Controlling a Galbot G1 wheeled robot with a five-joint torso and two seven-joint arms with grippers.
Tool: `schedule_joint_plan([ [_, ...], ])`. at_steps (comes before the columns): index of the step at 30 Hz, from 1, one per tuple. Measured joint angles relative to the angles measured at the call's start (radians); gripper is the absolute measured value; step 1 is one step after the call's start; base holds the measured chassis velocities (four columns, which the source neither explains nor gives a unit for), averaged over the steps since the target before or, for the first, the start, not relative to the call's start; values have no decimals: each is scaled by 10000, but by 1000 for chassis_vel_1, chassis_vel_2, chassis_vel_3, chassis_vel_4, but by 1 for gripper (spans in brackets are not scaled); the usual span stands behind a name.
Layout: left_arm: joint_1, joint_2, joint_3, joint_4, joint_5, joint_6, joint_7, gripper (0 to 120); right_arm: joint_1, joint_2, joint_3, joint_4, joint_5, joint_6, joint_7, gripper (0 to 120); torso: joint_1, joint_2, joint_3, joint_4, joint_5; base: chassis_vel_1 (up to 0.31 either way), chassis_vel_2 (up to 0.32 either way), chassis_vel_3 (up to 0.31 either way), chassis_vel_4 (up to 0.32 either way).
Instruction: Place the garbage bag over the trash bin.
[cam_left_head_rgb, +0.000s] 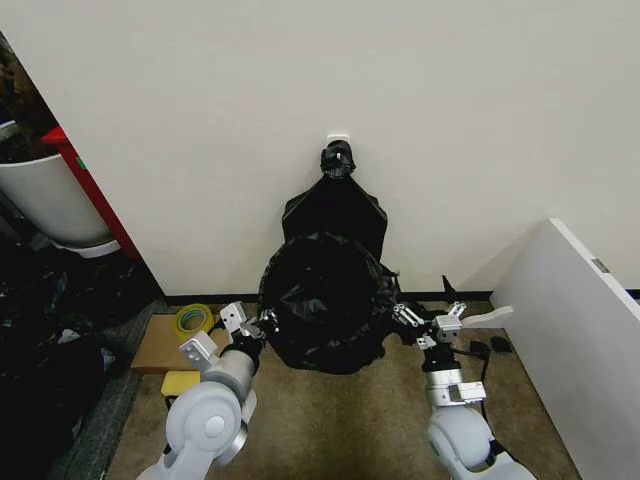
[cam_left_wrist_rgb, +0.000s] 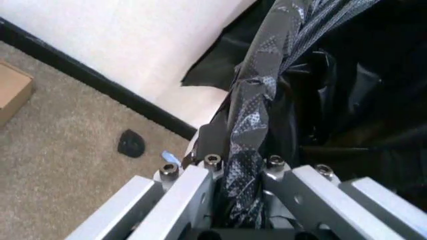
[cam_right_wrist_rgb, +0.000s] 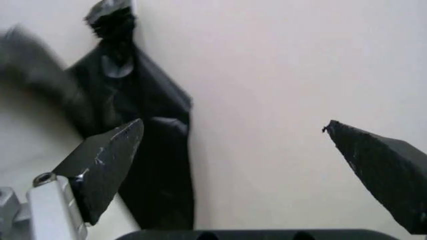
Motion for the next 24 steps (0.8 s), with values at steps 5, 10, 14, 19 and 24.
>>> schedule_joint_plan([
  [5,-112,83,-50,429,23,-134,91,0,-288,-334,64,687,1073,-152,52,100,0,0,0,0,-4,0,0,0,0],
  [10,-173,112,-74,655,165,-228,159,0,-764,-1015,-139,977,3100,461,-1905,97,0,0,0,1,0,0,0,0,0],
  [14,-191,141,-76,658,170,-232,168,0,-1033,-1520,-142,656,3771,889,-3880,90,0,0,0,-1,-2,0,0,0,0],
  [19,-182,209,-76,591,172,-224,169,0,-1155,-1952,-93,37,3708,1208,-6295,88,0,0,0,-1,-3,0,0,0,0],
  [24,-57,235,-60,387,298,-207,170,0,-895,-1802,76,-662,958,1011,-5489,84,0,0,0,1,1,0,0,0,0],
])
